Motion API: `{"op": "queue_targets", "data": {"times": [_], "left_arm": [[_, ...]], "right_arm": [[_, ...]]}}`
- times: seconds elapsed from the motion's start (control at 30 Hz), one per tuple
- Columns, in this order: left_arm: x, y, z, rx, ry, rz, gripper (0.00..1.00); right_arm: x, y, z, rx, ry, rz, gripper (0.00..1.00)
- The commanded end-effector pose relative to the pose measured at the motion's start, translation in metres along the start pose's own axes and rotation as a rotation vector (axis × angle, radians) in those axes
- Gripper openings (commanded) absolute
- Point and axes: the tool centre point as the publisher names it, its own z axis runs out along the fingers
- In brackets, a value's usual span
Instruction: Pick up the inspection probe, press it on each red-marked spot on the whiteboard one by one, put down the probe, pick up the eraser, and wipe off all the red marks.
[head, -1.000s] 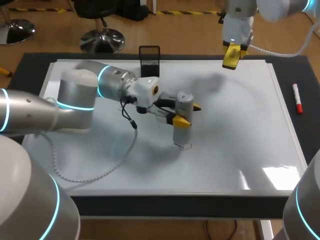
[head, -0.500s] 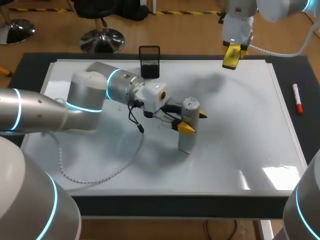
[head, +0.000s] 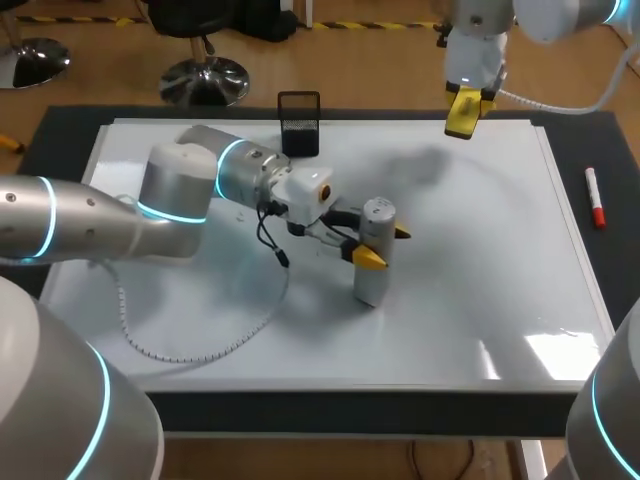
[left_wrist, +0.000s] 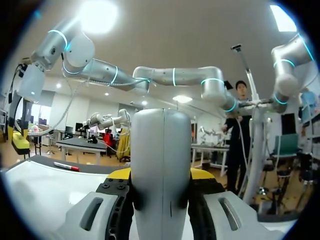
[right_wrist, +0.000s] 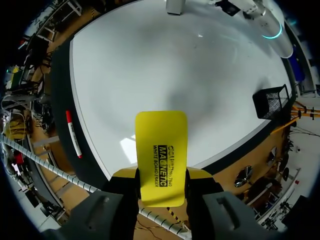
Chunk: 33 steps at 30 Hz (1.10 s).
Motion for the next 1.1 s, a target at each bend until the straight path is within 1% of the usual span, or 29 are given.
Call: {"op": "queue_targets", "data": {"times": [0.03,0.33,1.1], "left_arm": [[-0.0055,0.0061,-0.0046,0.01,0.018,-0.007,0.0],[-0.0061,0.0134,-0.0053,0.01,0.02,-0.026,0.0],[-0.0039,0.0116,-0.0016,0.01,0.025,-0.025,0.0]], "right_arm": [[-0.0001,-0.0008,-0.0012,0.001,0.005,-0.002,0.0],[-0.0001,-0.0008,-0.0012,0.001,0.005,-0.002,0.0],[-0.0001,-0.0008,-0.0012,0.001,0.005,-0.002,0.0]]}}
